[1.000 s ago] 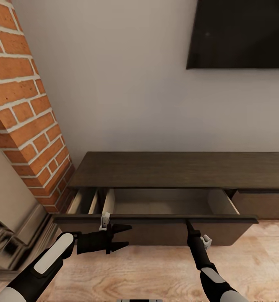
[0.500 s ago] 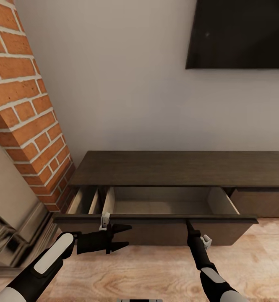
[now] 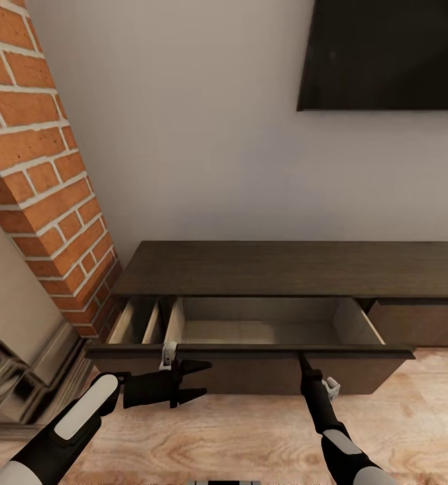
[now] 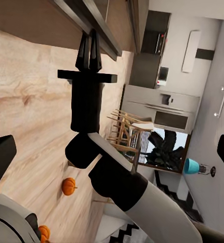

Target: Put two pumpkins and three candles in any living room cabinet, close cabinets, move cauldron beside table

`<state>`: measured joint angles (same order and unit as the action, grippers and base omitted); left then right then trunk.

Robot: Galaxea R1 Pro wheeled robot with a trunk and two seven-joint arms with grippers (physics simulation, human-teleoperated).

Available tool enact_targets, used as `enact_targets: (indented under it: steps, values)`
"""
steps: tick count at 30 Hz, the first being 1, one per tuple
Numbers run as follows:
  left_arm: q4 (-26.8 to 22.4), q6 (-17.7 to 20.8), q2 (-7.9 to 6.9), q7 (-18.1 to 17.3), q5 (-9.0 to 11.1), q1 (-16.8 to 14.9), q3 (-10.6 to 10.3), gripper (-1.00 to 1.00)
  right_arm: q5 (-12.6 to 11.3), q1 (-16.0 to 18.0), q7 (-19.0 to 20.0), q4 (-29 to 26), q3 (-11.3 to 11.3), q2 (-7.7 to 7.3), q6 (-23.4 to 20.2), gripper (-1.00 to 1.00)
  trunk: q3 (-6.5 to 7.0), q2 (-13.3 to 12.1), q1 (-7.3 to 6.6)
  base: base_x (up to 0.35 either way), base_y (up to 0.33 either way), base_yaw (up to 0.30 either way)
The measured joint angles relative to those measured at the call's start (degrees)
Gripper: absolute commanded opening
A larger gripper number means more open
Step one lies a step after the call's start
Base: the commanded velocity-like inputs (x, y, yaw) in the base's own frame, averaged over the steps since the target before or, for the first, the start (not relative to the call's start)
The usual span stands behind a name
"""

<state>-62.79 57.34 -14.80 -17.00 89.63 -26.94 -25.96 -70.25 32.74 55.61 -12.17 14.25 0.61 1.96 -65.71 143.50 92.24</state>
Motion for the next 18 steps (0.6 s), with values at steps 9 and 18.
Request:
enact_targets:
  steps: [9, 18]
  values:
    - [0.0, 0.0, -0.01, 0.0, 0.0, 0.0, 0.0, 1.0, 0.0, 0.0, 0.0, 0.0, 0.0, 0.0, 0.0, -1.0, 0.0, 0.0, 0.0, -0.072, 0.0, 0.0]
    - [0.0, 0.0, -0.01, 0.0, 0.0, 0.0, 0.0, 1.0, 0.0, 0.0, 0.0, 0.0, 0.1, 0.02, 0.0, -1.0, 0.0, 0.0, -0.01, -0.061, 0.0, 0.0]
